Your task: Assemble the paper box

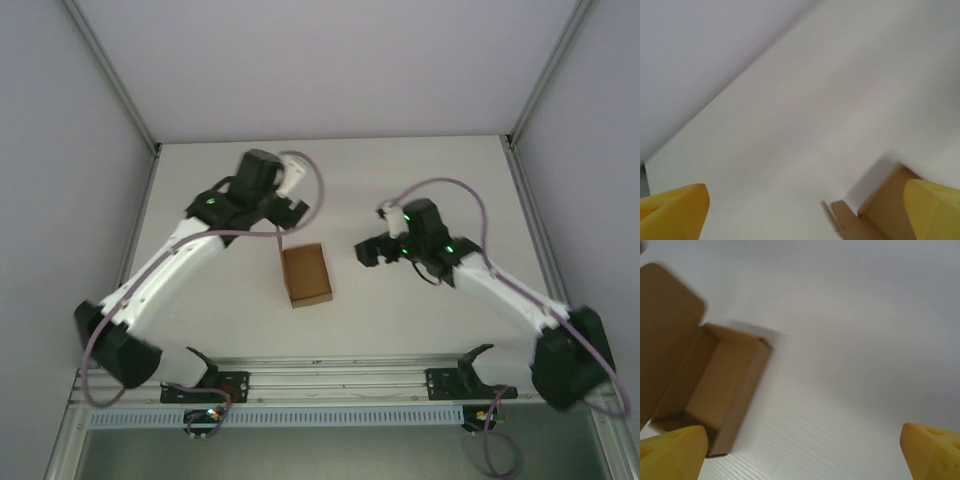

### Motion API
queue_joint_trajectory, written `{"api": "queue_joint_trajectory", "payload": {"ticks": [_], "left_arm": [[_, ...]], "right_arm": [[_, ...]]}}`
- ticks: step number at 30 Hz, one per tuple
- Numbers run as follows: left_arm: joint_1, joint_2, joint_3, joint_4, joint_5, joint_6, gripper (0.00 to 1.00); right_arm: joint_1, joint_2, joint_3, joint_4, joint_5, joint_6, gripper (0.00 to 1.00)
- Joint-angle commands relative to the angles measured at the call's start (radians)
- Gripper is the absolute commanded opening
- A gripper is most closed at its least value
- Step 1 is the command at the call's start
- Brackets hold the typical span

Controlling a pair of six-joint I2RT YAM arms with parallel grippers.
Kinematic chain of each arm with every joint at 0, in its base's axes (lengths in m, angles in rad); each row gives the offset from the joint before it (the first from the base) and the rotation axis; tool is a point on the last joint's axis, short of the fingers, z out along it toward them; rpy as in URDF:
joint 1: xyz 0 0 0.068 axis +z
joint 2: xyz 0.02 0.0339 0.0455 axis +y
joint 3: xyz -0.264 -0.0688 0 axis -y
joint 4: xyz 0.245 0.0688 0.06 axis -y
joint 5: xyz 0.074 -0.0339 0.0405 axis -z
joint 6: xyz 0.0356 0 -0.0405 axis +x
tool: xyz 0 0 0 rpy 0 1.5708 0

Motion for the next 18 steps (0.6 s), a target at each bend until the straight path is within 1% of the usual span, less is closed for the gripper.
{"api": "queue_joint_trajectory", "payload": {"ticks": [1, 3, 6, 8, 10, 12, 13, 14, 16, 17, 18], "left_arm": [[0.183, -0.154, -0.21, 0.099, 0.087, -0.401, 1.0], [0.298, -0.244, -0.353, 0.126, 0.123, -0.516, 1.0], [0.414, -0.343, -0.536, 0.12, 0.178, -0.653, 1.0], [0.458, -0.41, -0.666, 0.154, 0.228, -0.713, 1.0], [0.491, -0.462, -0.748, 0.162, 0.256, -0.738, 1.0], [0.516, -0.499, -0.787, 0.147, 0.27, -0.74, 1.0], [0.521, -0.512, -0.792, 0.138, 0.27, -0.739, 1.0], [0.525, -0.52, -0.793, 0.129, 0.263, -0.741, 1.0], [0.525, -0.528, -0.792, 0.132, 0.265, -0.738, 1.0], [0.525, -0.526, -0.792, 0.139, 0.268, -0.743, 1.0], [0.525, -0.523, -0.791, 0.143, 0.271, -0.745, 1.0]], "right_arm": [[0.071, 0.237, 0.194, -0.071, -0.179, -0.275, 0.98], [0.097, 0.395, 0.347, -0.148, -0.214, -0.376, 0.96], [0.116, 0.584, 0.546, -0.274, -0.262, -0.536, 0.9], [0.117, 0.689, 0.647, -0.345, -0.29, -0.636, 0.88], [0.117, 0.775, 0.741, -0.418, -0.307, -0.677, 0.84], [0.12, 0.843, 0.819, -0.492, -0.35, -0.698, 0.79], [0.123, 0.865, 0.84, -0.515, -0.36, -0.703, 0.78], [0.131, 0.88, 0.846, -0.509, -0.341, -0.695, 0.77], [0.147, 0.897, 0.843, -0.474, -0.267, -0.681, 0.68], [0.152, 0.902, 0.839, -0.448, -0.237, -0.659, 0.58], [0.154, 0.903, 0.832, -0.415, -0.216, -0.628, 0.43]]}}
